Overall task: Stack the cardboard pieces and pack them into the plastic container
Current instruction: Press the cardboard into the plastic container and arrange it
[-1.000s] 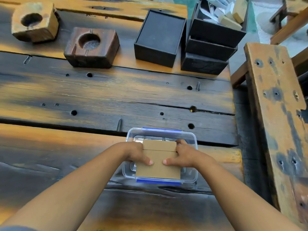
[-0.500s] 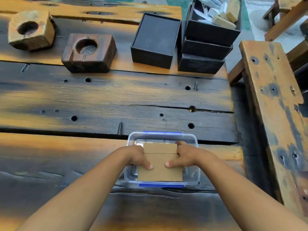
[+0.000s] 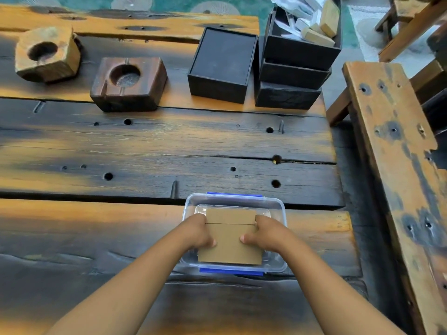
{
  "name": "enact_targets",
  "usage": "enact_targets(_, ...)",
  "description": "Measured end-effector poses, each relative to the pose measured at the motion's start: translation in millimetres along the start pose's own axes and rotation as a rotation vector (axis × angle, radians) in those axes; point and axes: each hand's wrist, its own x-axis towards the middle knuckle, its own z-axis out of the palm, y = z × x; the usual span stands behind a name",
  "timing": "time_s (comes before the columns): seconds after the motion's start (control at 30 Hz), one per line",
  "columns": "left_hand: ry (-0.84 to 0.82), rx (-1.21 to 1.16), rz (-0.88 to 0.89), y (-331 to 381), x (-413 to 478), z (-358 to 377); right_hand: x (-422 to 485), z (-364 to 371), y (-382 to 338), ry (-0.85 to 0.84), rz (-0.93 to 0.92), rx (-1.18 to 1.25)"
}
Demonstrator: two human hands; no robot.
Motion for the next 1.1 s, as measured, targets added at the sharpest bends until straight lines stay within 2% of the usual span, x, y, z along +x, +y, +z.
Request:
enact_targets(0.13, -0.074, -0.159, -0.040, -5.5, -0.3, 7.3, -4.5, 19.9, 5.4, 0.033, -0.010, 0.172)
enact_targets(0.33, -0.165, -0.314, -0.046, -13.1, 6.9, -1.9, -1.5, 12.5, 10.9, -0.028, -0.047, 0.172)
enact_targets(0.7, -0.208, -0.224, -0.096, -4.5, 13.4, -0.6, 2.6, 13.0, 5.5, -0.029, 0.002, 0.098)
enact_targets(1.1, -0.292, -0.220, -0.116, -3.3, 16.8, -4.7, 5.4, 9.0, 5.5, -0.044, -0.026, 0.103)
